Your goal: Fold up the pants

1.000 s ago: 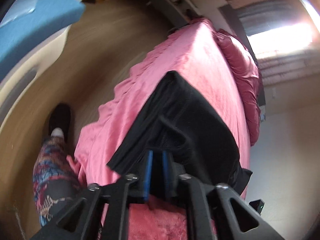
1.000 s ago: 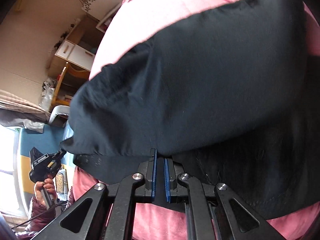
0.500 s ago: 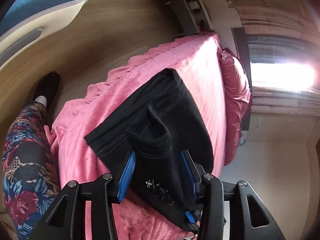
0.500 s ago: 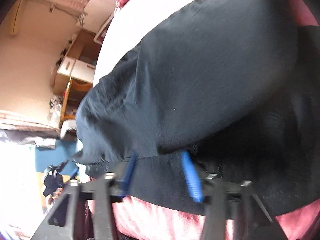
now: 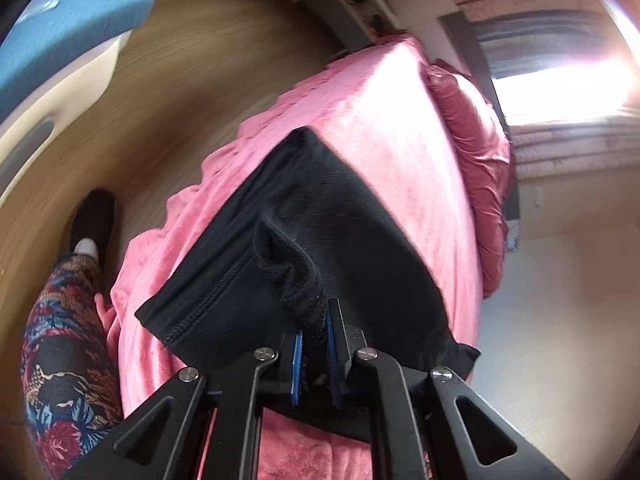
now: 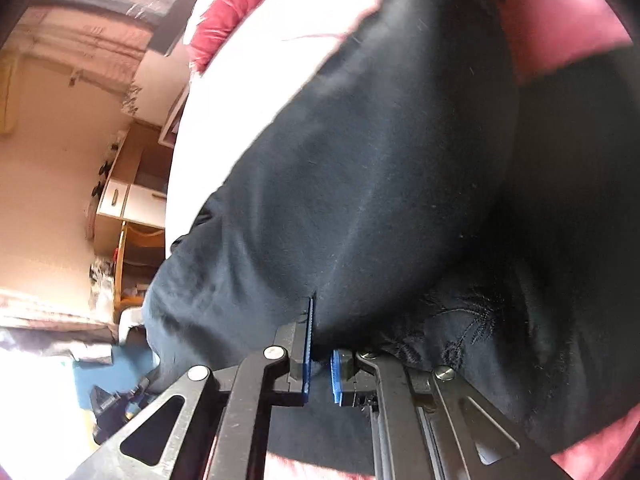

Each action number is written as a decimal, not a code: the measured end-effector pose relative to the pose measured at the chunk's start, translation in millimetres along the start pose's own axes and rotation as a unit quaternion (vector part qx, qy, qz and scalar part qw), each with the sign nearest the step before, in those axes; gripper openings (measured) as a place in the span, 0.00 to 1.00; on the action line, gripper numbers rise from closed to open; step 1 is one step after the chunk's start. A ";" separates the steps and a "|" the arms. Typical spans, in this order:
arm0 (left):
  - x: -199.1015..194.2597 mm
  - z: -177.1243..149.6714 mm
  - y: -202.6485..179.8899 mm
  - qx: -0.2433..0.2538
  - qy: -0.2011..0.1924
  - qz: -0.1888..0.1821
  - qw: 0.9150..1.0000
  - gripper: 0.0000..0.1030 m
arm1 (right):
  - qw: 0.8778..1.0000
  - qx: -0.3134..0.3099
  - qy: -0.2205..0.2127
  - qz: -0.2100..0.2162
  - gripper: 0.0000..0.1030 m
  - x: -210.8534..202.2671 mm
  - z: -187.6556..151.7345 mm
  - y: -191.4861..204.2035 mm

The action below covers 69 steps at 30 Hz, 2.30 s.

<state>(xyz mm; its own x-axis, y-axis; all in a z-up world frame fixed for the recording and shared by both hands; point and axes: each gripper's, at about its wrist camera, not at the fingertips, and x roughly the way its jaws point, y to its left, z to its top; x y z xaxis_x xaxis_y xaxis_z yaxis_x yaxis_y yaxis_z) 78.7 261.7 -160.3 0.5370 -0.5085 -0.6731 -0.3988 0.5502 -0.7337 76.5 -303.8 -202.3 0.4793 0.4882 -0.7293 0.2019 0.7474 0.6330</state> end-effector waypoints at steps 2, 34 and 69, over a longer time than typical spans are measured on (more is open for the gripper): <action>-11.8 0.0 -4.8 0.019 -0.003 -0.013 1.000 0.09 | 1.000 -0.026 -0.006 0.006 0.07 -20.0 -4.3 13.1; -48.8 -18.0 -44.5 0.109 -0.100 0.133 0.980 0.33 | 0.992 0.065 -0.090 -0.064 0.45 -130.3 10.0 -98.7; 135.5 -104.1 -136.4 0.291 0.225 0.050 0.928 0.33 | 0.985 0.066 -0.095 0.128 0.72 -36.5 212.3 -46.1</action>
<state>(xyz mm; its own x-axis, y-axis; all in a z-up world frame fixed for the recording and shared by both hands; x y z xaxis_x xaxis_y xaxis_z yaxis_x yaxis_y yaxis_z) 128.4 48.8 -161.1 0.1006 -0.5883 -0.8023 0.1091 0.8081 -0.5789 231.0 -451.8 -149.8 0.6779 0.5505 -0.4873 0.1569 0.5393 0.8274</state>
